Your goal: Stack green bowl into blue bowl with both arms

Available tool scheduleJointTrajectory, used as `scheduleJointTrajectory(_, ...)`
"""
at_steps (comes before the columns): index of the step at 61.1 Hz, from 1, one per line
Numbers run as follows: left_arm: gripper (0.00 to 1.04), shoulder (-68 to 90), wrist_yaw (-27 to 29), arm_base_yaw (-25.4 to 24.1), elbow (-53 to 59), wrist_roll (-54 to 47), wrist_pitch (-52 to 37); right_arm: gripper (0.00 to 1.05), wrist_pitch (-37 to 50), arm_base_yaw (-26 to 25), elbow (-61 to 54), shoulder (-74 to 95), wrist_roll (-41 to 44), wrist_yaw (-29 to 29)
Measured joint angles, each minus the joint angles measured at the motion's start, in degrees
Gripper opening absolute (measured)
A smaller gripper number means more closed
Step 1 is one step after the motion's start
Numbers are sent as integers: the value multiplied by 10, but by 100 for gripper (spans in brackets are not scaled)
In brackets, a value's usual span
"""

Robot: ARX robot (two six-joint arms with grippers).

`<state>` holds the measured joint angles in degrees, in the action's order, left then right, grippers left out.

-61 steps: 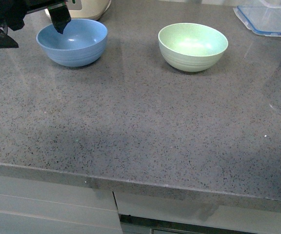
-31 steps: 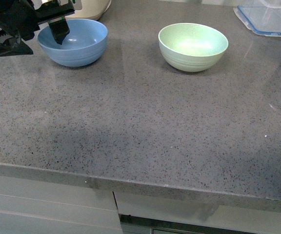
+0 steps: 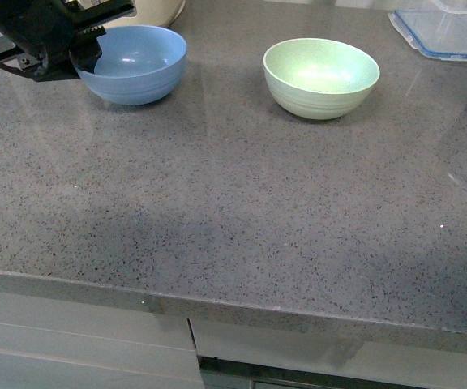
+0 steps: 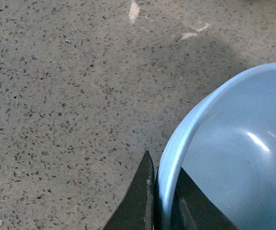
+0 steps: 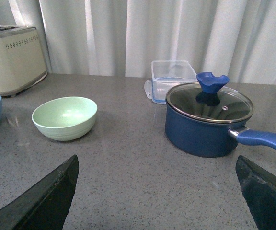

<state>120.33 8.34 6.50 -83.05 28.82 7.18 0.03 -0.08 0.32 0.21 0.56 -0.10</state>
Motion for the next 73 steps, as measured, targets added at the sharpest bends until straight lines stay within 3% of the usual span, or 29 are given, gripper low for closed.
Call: scheduleJointTrajectory(73,4,83,-10,79,-126,15,27,95,0,0,0,0,0,0)
